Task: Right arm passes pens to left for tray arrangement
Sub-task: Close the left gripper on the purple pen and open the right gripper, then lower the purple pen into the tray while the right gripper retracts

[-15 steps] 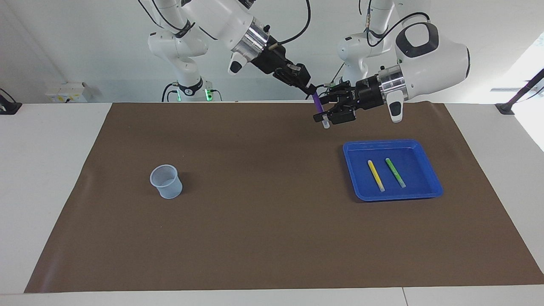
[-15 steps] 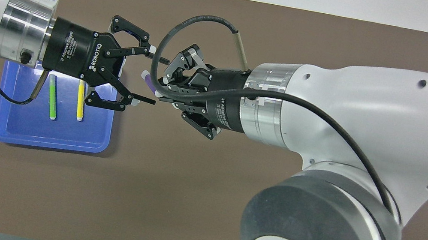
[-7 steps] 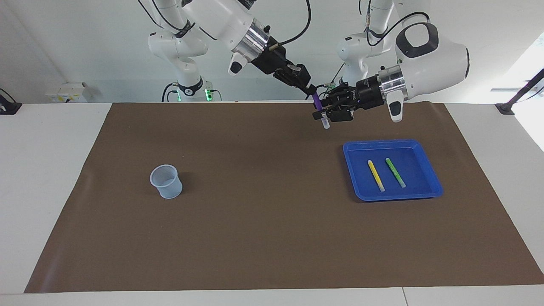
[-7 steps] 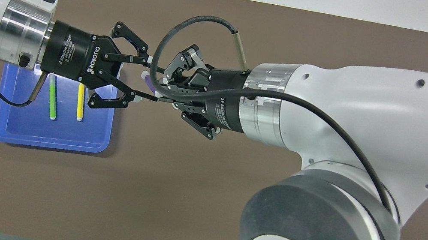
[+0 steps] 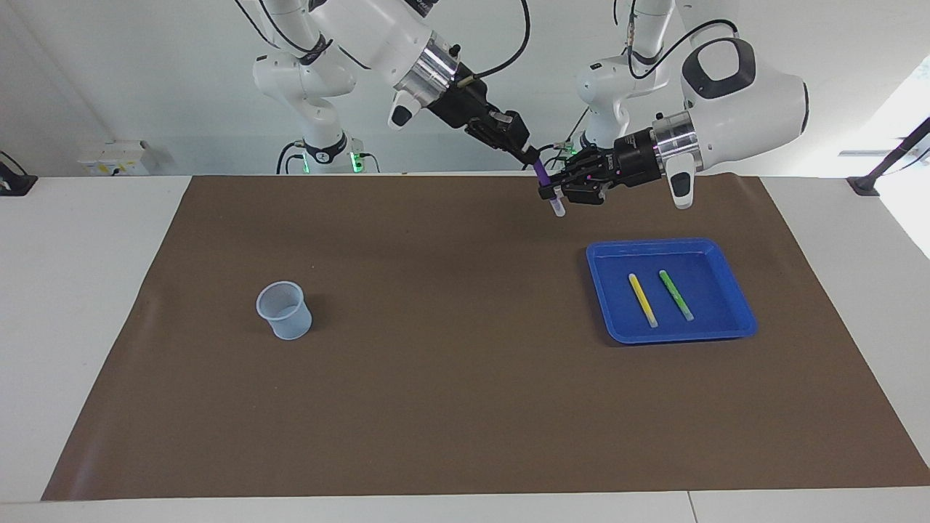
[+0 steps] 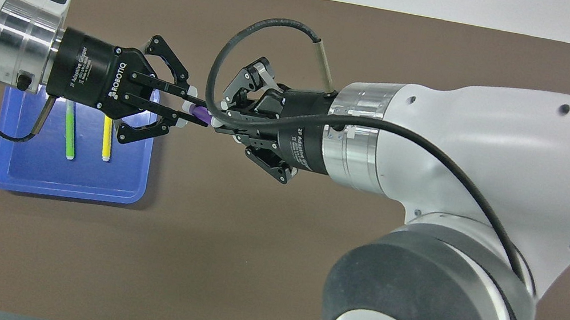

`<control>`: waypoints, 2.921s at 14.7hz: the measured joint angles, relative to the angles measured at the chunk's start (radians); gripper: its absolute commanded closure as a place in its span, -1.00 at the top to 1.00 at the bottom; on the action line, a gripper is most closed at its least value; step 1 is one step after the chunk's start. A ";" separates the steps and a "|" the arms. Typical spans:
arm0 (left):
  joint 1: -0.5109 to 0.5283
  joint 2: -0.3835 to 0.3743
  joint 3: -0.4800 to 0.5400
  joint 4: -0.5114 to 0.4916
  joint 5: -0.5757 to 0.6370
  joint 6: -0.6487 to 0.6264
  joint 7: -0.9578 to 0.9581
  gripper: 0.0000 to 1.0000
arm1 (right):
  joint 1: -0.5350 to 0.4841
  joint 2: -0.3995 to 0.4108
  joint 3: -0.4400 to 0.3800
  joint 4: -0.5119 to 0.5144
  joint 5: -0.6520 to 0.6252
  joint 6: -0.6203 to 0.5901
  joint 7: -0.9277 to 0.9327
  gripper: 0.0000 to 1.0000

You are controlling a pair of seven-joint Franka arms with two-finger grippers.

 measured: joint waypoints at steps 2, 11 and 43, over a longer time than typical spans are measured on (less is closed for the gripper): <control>0.003 -0.006 0.000 -0.005 0.000 0.000 0.009 -1.00 | 0.001 0.000 0.002 0.000 0.000 0.000 0.000 -1.00; 0.005 -0.023 0.001 -0.014 -0.001 0.000 0.010 -1.00 | 0.001 0.003 0.003 -0.001 -0.067 -0.008 0.000 1.00; 0.366 0.227 0.014 -0.259 1.055 0.361 1.341 -1.00 | -0.003 -0.088 -0.609 -0.015 -0.755 -0.509 -1.047 1.00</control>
